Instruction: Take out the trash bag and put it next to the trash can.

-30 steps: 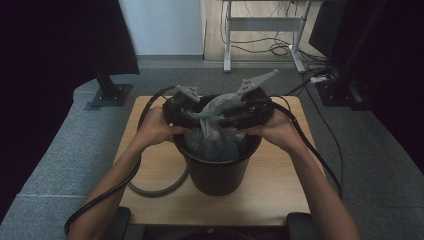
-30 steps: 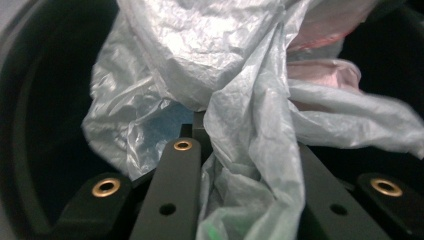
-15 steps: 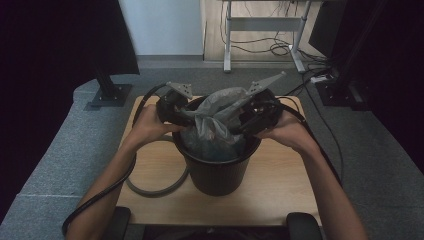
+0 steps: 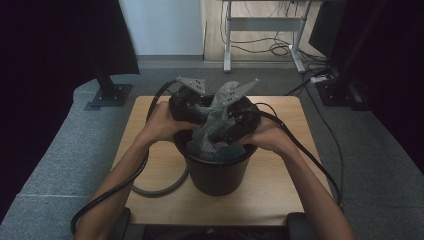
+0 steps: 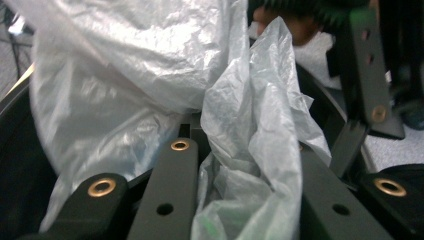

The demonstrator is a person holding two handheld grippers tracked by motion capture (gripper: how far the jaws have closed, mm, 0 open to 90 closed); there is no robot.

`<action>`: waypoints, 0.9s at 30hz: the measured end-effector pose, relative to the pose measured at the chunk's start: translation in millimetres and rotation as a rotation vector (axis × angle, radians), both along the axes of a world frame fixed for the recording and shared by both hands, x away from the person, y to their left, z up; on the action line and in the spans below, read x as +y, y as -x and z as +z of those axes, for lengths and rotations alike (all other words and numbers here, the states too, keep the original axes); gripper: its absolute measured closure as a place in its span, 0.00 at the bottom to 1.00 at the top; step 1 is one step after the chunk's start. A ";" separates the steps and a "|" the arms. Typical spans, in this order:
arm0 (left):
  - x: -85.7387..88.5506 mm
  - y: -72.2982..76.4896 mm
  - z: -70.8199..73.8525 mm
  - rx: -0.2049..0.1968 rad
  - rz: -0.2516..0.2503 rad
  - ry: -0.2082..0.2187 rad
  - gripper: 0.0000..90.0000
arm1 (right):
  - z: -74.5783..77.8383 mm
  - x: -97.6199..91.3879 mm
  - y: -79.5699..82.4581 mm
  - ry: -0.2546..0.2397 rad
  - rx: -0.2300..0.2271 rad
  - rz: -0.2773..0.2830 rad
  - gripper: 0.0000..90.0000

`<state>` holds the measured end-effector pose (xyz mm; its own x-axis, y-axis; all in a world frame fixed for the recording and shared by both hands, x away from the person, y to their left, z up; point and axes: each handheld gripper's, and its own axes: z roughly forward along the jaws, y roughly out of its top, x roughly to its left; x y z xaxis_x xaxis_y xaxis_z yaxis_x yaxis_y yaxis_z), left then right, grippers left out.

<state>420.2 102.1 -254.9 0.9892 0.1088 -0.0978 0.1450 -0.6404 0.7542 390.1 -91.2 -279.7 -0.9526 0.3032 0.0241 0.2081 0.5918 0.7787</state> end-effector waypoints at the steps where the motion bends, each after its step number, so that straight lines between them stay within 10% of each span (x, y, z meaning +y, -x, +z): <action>1: -0.7 -0.2 0.1 0.001 0.001 0.006 0.87 | -0.6 0.4 0.2 0.004 -0.007 -0.002 0.30; 10: 11.9 -4.1 6.3 0.041 0.070 0.095 0.59 | 2.2 -9.0 -0.6 -0.047 -0.029 -0.021 0.84; 27: 52.0 -5.9 -8.6 0.054 0.126 0.035 0.44 | 12.0 -53.8 -4.0 -0.092 -0.029 -0.145 0.89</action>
<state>426.1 154.2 -263.5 0.9610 0.2278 -0.1568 0.2641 -0.5881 0.7644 394.1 -145.0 -267.7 -0.8998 0.4351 0.0316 0.2629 0.4832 0.8351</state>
